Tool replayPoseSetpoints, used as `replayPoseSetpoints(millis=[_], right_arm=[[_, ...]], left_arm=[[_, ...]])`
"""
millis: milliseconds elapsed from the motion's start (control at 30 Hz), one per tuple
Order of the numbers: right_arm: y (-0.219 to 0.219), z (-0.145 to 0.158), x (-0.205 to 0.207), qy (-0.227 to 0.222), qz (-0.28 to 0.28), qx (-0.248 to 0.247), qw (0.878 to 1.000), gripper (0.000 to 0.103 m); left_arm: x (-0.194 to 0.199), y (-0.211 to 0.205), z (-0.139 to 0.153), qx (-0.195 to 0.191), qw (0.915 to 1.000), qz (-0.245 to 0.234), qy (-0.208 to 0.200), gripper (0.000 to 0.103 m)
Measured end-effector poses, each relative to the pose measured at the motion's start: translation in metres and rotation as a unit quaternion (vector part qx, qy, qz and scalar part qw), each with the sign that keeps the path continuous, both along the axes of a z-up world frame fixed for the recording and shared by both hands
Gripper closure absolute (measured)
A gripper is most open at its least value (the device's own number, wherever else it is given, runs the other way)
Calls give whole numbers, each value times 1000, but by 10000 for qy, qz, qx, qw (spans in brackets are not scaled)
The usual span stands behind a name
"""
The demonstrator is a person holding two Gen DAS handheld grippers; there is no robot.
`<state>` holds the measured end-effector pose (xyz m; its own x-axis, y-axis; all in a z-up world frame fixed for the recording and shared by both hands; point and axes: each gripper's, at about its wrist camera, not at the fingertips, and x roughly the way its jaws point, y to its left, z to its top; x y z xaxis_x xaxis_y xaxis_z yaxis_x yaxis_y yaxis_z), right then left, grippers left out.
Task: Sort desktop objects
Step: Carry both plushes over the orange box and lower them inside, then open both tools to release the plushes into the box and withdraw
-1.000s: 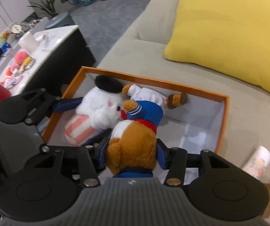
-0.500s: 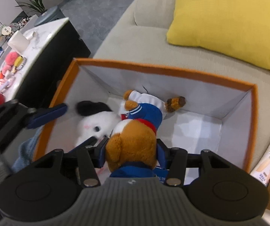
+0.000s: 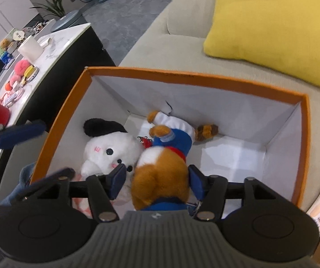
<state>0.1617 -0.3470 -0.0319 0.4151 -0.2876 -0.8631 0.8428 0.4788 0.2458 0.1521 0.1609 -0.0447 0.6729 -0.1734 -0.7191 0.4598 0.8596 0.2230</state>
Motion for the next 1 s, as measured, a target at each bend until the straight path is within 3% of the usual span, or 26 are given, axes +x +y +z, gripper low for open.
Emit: replayPoseSetpoints(millis=[333, 467, 667, 833, 1000], right_arm=[[13, 13, -1, 344, 836, -163, 9958, 28], [28, 12, 2, 647, 1193, -294, 9903, 28], [47, 8, 11, 950, 1573, -427, 9821, 15], [64, -6, 30, 1245, 1512, -566, 9790, 1], [72, -17, 49, 1544, 1304, -940, 9748, 1]], left_arm=[[6, 28, 0, -538, 9971, 143, 523, 41], [-1, 24, -9, -359, 9976, -6, 585, 39], [-3, 31, -16, -460, 9952, 145, 852, 40], [-5, 43, -15, -817, 9905, 306, 1062, 59], [0, 51, -17, -1200, 9822, 331, 1403, 70]])
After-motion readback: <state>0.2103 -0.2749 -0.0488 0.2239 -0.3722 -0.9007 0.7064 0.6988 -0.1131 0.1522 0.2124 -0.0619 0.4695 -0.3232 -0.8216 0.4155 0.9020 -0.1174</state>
